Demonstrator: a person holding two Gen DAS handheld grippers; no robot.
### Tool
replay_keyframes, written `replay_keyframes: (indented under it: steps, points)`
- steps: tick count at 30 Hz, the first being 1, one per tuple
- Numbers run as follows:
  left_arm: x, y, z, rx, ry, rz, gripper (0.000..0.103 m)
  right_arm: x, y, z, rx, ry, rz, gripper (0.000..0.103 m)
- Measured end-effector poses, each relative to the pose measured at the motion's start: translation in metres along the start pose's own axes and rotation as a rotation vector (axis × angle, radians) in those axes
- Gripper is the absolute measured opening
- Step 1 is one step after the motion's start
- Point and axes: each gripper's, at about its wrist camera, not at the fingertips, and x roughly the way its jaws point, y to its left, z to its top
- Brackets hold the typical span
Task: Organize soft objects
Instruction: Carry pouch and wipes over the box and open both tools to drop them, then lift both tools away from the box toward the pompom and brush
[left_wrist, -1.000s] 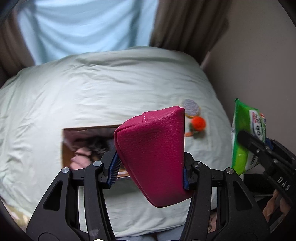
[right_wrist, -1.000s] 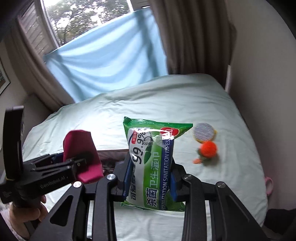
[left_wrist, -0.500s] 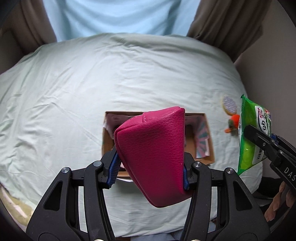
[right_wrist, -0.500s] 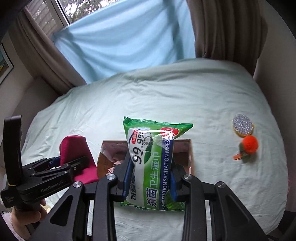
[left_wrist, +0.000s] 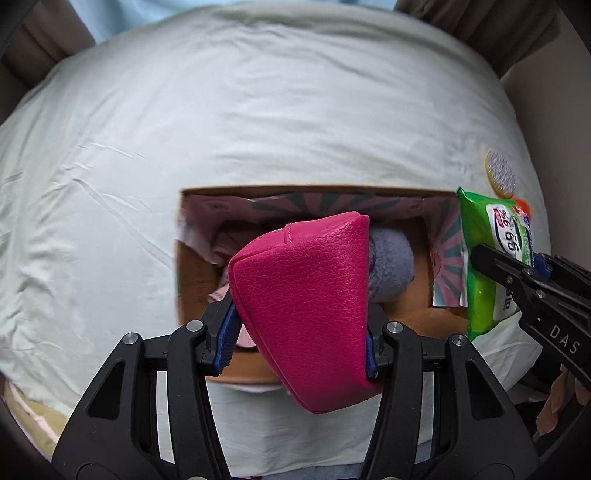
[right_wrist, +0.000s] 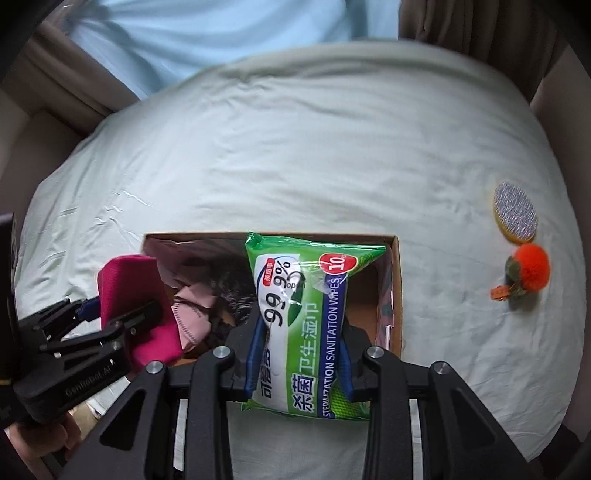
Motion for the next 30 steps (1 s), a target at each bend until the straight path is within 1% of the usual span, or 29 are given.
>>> replay_keyframes:
  steps: [4,7,9,10,11,12,13,14,15,20,25,28,30]
  points:
    - [0.032,-0.018,0.003,0.040,0.069,-0.008,0.049,0.025,-0.011,0.007,0.030,0.062,0.005,0.031]
    - [0.042,-0.026,0.003,0.062,0.093,-0.013,0.049,0.035,-0.015,0.009,0.046,0.095,0.013,0.031]
    - [0.046,-0.029,0.003,0.071,0.098,-0.035,0.050,0.042,-0.018,0.011,0.058,0.115,0.006,0.031]
    - [0.045,-0.031,0.003,0.081,0.086,-0.051,0.058,0.044,-0.019,0.012,0.065,0.122,0.003,0.031]
    - [0.044,-0.033,0.003,0.097,0.080,-0.054,0.082,0.047,-0.021,0.014,0.073,0.135,0.011,0.033]
    - [0.043,-0.034,0.003,0.106,0.080,-0.044,0.096,0.050,-0.023,0.015,0.079,0.146,0.013,0.048]
    - [0.041,-0.034,0.003,0.113,0.073,-0.040,0.103,0.051,-0.024,0.016,0.078,0.147,0.005,0.059]
    - [0.039,-0.032,0.003,0.113,0.069,-0.054,0.103,0.051,-0.024,0.017,0.074,0.140,0.000,0.088]
    - [0.038,-0.030,0.002,0.111,0.071,-0.060,0.103,0.050,-0.025,0.017,0.068,0.127,0.001,0.103]
    - [0.038,-0.019,0.002,0.086,0.090,-0.049,0.103,0.044,-0.028,0.015,0.069,0.100,0.012,0.103]
    - [0.024,-0.012,0.002,0.078,0.068,-0.044,0.103,0.035,-0.025,0.011,0.064,0.079,0.029,0.103]
    - [0.012,-0.011,0.000,0.077,0.046,-0.030,0.103,0.025,-0.020,0.008,0.055,0.061,0.035,0.103]
    - [0.002,-0.008,-0.003,0.063,0.030,-0.037,0.103,0.019,-0.017,0.006,0.052,0.051,0.044,0.103]
